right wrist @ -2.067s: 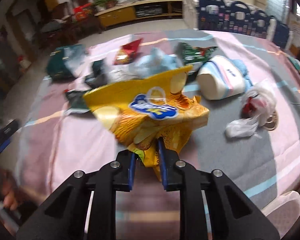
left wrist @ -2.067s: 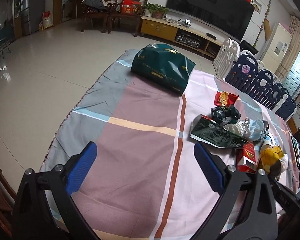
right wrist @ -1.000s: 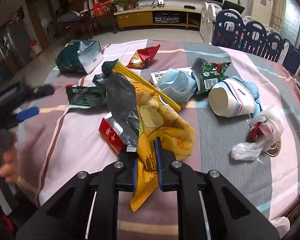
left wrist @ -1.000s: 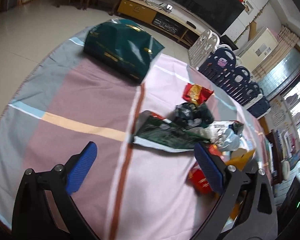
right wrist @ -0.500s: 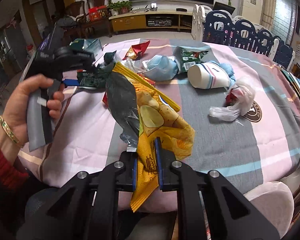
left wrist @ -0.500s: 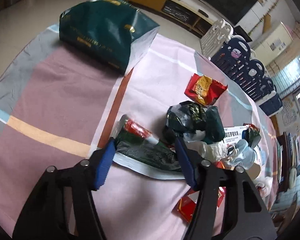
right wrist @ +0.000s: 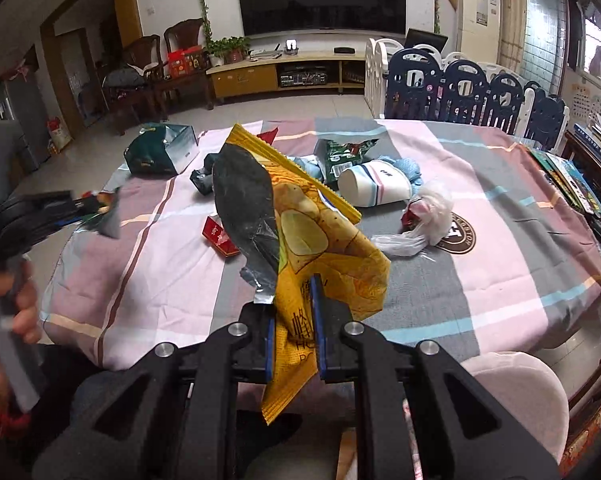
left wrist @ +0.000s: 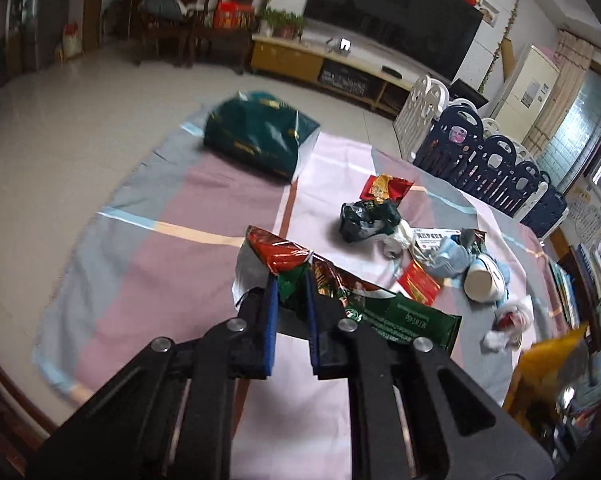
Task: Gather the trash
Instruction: 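Drop the chip bag in the wastebasket with the right tool while the left drops the wrapper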
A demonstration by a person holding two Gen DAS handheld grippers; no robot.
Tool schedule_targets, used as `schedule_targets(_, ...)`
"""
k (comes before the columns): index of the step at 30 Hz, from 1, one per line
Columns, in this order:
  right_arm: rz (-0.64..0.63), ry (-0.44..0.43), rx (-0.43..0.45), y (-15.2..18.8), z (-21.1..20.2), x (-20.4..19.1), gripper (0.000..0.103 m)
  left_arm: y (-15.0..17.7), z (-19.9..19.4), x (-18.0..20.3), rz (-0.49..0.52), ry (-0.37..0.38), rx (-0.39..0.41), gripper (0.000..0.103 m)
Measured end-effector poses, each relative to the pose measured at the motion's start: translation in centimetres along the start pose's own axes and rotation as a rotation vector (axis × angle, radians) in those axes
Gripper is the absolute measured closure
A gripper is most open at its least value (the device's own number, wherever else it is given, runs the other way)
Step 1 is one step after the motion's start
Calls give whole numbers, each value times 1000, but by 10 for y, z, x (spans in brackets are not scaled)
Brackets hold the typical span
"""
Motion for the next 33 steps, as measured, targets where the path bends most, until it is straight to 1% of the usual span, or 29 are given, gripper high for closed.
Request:
schedule_targets(4,-8,7,41,-2,-33,3,87,14,-62,14,93,-46,61,89)
schedule_targets(7,-10,25,76,-2,-63,10,87,24,-104,33,164,-35,122,89)
schedule_targets(12,3,79,113,6,-112,36,87,37,-161,66,243,33,178,89)
schedule_targets(16,23,143,117,20,-145,63,87,49,-190,92,303,91,210,89)
schedule_targets(19,48,193,79,39,-158,86,87,58,-211,108,339,135,224,89)
schedule_targets(22,81,238,15,64,-155,107,87,68,-225,120,372,160,235,89)
schedule_targets(24,113,253,-36,80,-150,120,87,74,-232,128,390,176,236,89)
schedule_targets(29,188,265,-155,112,-127,139,87,88,-244,145,431,200,232,89)
schedule_targets(32,232,246,-220,126,-112,144,87,93,-247,153,452,211,227,90)
schedule_targets(33,245,239,-237,132,-110,146,85,95,-248,155,458,216,223,90)
Point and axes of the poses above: each gripper's, at about its wrist camera, not at the fingertips, and z roughly the way its jaws point, x to its right, y to its underside, the point moved 3 cm from there along z, roughly the way its jaws point, and after that the axes turned 7 degrees about -y, right-handed, at the moved point
